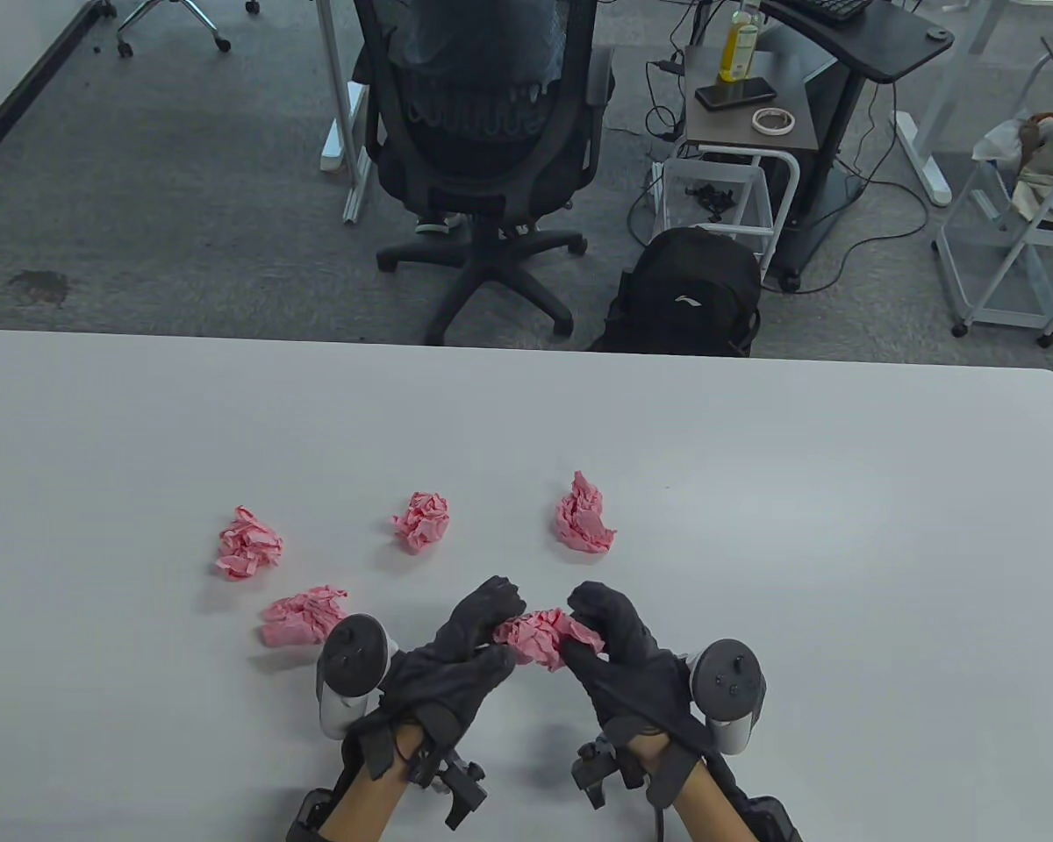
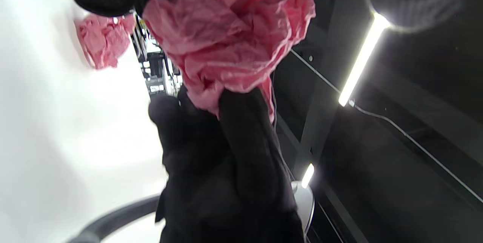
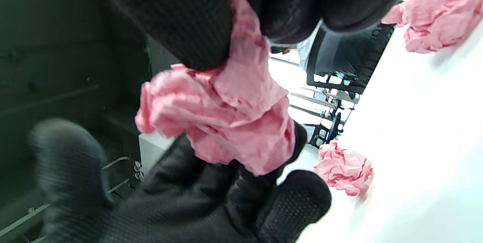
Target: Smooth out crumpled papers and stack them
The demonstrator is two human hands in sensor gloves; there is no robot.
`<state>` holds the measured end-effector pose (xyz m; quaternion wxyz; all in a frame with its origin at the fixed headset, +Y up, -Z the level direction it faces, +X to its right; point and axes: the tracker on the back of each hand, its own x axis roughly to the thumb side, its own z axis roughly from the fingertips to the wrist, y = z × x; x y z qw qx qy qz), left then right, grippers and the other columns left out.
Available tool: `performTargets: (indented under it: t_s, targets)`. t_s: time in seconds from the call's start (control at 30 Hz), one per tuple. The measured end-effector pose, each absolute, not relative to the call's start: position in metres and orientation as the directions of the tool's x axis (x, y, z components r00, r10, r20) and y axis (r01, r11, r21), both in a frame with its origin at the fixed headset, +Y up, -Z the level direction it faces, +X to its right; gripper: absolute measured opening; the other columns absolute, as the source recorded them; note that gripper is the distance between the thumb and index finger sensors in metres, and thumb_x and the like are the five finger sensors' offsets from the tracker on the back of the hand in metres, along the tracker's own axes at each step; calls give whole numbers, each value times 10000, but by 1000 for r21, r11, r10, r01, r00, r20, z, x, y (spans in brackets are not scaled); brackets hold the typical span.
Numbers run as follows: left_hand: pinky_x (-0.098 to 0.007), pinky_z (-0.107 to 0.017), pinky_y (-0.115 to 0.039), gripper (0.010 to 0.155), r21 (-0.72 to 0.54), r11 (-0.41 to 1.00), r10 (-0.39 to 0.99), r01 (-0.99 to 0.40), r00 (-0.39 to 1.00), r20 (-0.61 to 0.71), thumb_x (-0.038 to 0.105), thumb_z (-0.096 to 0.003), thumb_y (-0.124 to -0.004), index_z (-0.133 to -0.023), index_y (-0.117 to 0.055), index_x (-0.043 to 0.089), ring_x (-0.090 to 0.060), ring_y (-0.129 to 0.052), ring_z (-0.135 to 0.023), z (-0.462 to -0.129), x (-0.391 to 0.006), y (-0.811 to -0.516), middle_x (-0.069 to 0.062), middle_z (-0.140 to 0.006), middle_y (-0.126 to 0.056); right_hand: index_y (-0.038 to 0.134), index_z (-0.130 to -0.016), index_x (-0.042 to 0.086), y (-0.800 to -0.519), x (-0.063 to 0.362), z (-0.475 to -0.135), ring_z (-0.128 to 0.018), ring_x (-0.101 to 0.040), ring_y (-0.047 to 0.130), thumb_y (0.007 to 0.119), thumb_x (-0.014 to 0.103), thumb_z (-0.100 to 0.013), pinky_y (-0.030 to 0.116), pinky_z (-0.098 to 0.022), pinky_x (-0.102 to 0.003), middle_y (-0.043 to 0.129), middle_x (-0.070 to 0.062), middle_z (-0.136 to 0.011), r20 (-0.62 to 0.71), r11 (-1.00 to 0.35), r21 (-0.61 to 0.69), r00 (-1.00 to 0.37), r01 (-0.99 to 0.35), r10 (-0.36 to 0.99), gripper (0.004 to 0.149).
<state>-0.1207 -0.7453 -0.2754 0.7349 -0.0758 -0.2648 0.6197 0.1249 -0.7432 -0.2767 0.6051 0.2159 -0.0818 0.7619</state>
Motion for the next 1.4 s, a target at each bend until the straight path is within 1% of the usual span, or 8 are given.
performTargets:
  t_s: [0.1,0.17,0.53,0.67,0.8,0.9,1.13,1.4]
  targets:
    - [-588,-676,-643,1067,-386,526,840,-758,392,375,734,-446,-820,-1155,-276,151,-383,-727,-925,-274,-117,-742,-125,-1081,-497,734,-953,190,-739,119,-271,-616,-306,818,856,289,-502,680,-541,-563,794,-27,-740,499,-302,147,-193,-942,845,478]
    - [-574,-656,-677,753,-272,609,780,-746,500,375,577,-483,-830,-1099,-607,207,-346,-834,-837,-273,-118,-741,-102,-1011,-647,770,-926,226,-735,120,-269,-620,-304,829,848,309,-505,691,-539,-557,803,-14,-737,538,-307,85,-216,-948,815,435]
    - [-587,-761,-603,525,-416,277,938,-866,149,313,312,-547,-748,-1061,-673,389,-337,-696,-1075,-281,-132,-742,-9,-1144,-621,652,-990,185,-748,148,-286,-648,-345,897,730,281,-535,743,-492,-533,884,-40,-748,245,-32,60,-17,-998,969,472]
    - [-573,-741,-623,501,-456,244,951,-856,119,285,384,-574,-729,-1066,-652,336,-333,-743,-1018,-282,-130,-746,-30,-1101,-658,665,-995,144,-749,146,-291,-623,-349,870,791,361,-533,713,-483,-559,860,-49,-692,223,-8,203,38,-979,974,525]
    - [-534,-706,-669,515,-311,429,873,-848,301,384,389,-563,-730,-1066,-642,317,-314,-817,-914,-278,-132,-739,-37,-1036,-715,640,-1026,165,-742,143,-289,-737,-427,802,877,472,-484,650,-537,-622,816,-107,-821,277,-220,240,-150,-946,949,667]
    - [-544,-736,-645,500,-308,438,856,-845,288,429,348,-554,-738,-1049,-669,357,-316,-744,-1010,-277,-130,-735,-17,-1101,-637,769,-913,213,-741,144,-288,-716,-372,864,870,380,-502,689,-540,-585,882,-35,-747,295,-284,204,-218,-937,930,455]
    - [-568,-677,-686,484,-311,387,899,-868,280,338,365,-555,-740,-1028,-728,264,-371,-837,-928,-282,-136,-744,-66,-1055,-735,710,-915,243,-746,156,-292,-684,-400,917,803,251,-511,748,-492,-559,908,-107,-811,220,25,129,53,-991,974,414]
    - [-609,-696,-626,619,-113,505,799,-855,414,436,638,-529,-702,-984,-791,228,-420,-750,-976,-275,-148,-727,-109,-1094,-667,735,-935,248,-732,159,-287,-663,-374,889,796,256,-524,725,-502,-548,865,-82,-800,391,-185,15,-164,-983,906,416]
